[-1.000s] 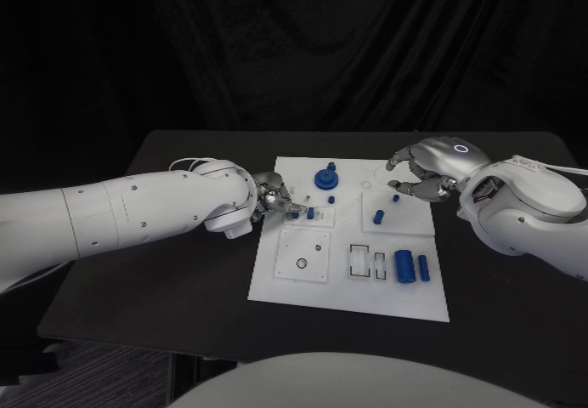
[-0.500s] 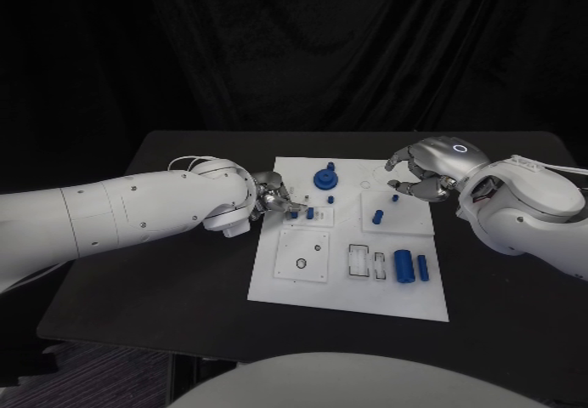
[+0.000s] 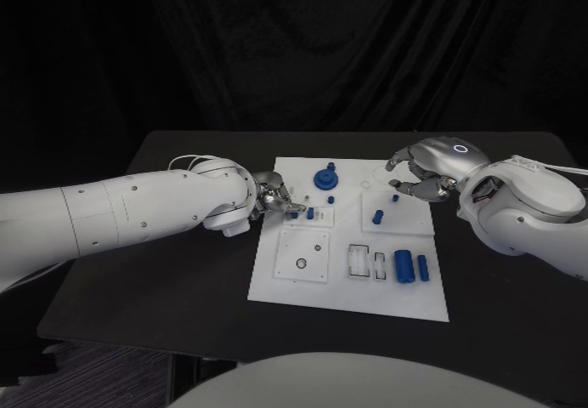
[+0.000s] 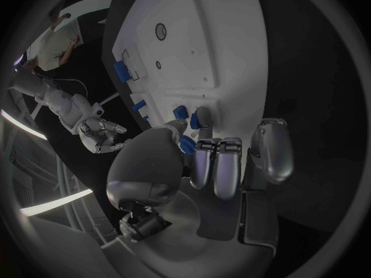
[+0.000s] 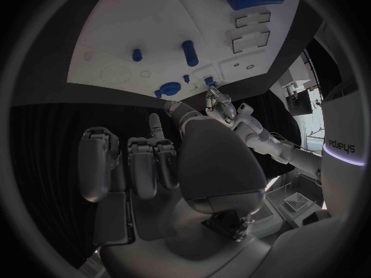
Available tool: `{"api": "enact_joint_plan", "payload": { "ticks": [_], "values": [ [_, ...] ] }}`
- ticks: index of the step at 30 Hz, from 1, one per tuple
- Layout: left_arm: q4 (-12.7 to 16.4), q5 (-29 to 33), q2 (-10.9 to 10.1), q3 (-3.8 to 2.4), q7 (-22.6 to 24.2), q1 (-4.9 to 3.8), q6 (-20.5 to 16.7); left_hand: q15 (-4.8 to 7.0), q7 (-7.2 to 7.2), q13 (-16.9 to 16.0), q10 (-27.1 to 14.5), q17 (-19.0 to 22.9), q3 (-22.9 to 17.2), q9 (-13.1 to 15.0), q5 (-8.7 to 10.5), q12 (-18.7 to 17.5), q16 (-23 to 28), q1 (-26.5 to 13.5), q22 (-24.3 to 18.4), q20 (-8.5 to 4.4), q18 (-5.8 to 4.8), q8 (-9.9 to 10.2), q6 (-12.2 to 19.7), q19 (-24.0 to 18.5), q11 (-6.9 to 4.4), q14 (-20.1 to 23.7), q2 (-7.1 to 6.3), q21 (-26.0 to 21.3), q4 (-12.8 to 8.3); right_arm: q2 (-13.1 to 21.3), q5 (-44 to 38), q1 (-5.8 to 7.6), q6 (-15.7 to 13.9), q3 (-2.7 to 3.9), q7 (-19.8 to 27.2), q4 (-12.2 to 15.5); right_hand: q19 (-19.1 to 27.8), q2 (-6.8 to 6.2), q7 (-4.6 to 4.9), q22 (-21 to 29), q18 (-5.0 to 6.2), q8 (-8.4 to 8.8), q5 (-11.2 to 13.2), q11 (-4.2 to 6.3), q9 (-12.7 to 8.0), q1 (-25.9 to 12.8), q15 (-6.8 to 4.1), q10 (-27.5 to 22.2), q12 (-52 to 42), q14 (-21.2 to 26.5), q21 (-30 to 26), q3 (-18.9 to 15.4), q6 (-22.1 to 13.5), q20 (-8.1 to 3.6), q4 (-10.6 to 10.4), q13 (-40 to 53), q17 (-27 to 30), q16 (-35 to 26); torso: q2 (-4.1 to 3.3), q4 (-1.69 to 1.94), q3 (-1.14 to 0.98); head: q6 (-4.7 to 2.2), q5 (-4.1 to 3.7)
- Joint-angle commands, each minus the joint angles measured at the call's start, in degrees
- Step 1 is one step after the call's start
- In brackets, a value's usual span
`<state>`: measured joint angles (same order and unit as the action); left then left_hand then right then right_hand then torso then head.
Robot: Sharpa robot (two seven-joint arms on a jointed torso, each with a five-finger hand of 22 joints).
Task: Assemble the parts on the task board
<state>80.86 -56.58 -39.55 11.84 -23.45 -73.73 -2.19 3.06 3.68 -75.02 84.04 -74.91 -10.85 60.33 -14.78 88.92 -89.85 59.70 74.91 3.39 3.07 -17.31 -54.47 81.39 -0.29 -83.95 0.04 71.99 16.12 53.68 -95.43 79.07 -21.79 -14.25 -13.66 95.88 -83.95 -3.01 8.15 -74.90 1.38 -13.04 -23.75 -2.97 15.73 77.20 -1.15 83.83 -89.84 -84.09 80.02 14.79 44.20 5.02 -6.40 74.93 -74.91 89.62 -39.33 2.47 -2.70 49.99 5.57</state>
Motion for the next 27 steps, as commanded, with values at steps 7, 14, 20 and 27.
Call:
{"api": "enact_joint_plan", "payload": {
  "ticks": [7, 14, 20, 27],
  "values": [
    [-0.3, -0.5, -0.2, 0.32, -0.3, 0.33, 1.1, -0.11, -0.12, -14.0, 4.6, -15.1, 0.3, 0.0, -0.28, -0.1, -0.1, 0.4, 9.8, 0.07, 0.98, 0.0, 0.3, -0.1, 0.08, -6.0, 0.01, -0.1, 0.0, 0.0, -0.2, -0.14, 0.3, 0.04, -0.9, 0.0, -1.6, -0.02, 0.0, -11.7, 1.14, 0.34, -0.4, -0.09, -0.1, 0.4, 0.18, 6.2, -0.2, -5.5, -0.2, 0.2, 0.3, 0.15, 0.0, 15.1, -13.8, -0.3, -0.02, 0.01, 0.02, 0.01, 0.06],
    [-0.3, -0.5, -0.4, 0.32, -0.3, 0.33, 0.8, -0.03, -0.57, -14.1, 4.8, -15.1, 0.2, 1.5, -4.8, 0.0, -0.1, 1.0, 9.8, -0.13, 0.98, -1.7, -0.9, 0.0, -0.29, -6.0, 0.86, 0.2, 0.2, 0.0, -0.2, -0.15, 0.4, 0.04, -1.0, 0.0, -1.6, -0.02, 0.0, -11.7, 1.14, 0.34, -0.4, -0.09, -0.1, 0.4, 0.19, 6.2, -0.2, -5.5, -0.2, 0.2, 0.3, 0.15, 0.0, 15.1, -13.8, -0.3, 0.0, 0.06, 0.0, 0.01, 0.03],
    [-0.2, -0.5, -0.5, 0.32, -0.2, 0.33, 0.6, 0.42, -0.99, -14.1, 4.9, -15.1, 1.1, 5.0, -4.98, 0.1, -0.1, 1.4, 9.9, -0.38, 0.9, -4.3, 0.2, 0.1, -0.59, -6.0, 1.15, 0.4, 0.4, 0.0, -0.2, -0.16, 0.5, 0.04, -1.0, -0.1, -1.6, -0.02, 0.0, -11.7, 1.14, 0.34, -0.4, -0.09, -0.1, 0.4, 0.19, 6.2, -0.2, -5.5, -0.2, 0.2, 0.3, 0.15, 0.0, 15.1, -13.8, -0.3, -0.04, 0.09, 0.02, 0.01, 0.11],
    [-0.2, -0.5, -0.5, 0.32, -0.1, 0.33, 0.4, 0.54, -1.14, -14.1, 4.8, -15.1, 1.6, 7.1, -4.41, 0.1, -0.1, 1.5, 9.9, -0.52, 0.89, -5.8, 0.8, 0.1, -0.72, -6.0, 1.33, 0.4, 0.4, 0.0, -0.2, -0.19, 0.6, 0.04, -1.0, -0.1, -1.6, -0.02, 0.0, -11.7, 1.14, 0.34, -0.4, -0.09, -0.1, 0.4, 0.19, 6.2, -0.2, -5.5, -0.2, 0.2, 0.3, 0.15, 0.0, 15.1, -13.8, -0.3, -0.05, 0.14, 0.01, 0.01, 0.17]
  ]
}}
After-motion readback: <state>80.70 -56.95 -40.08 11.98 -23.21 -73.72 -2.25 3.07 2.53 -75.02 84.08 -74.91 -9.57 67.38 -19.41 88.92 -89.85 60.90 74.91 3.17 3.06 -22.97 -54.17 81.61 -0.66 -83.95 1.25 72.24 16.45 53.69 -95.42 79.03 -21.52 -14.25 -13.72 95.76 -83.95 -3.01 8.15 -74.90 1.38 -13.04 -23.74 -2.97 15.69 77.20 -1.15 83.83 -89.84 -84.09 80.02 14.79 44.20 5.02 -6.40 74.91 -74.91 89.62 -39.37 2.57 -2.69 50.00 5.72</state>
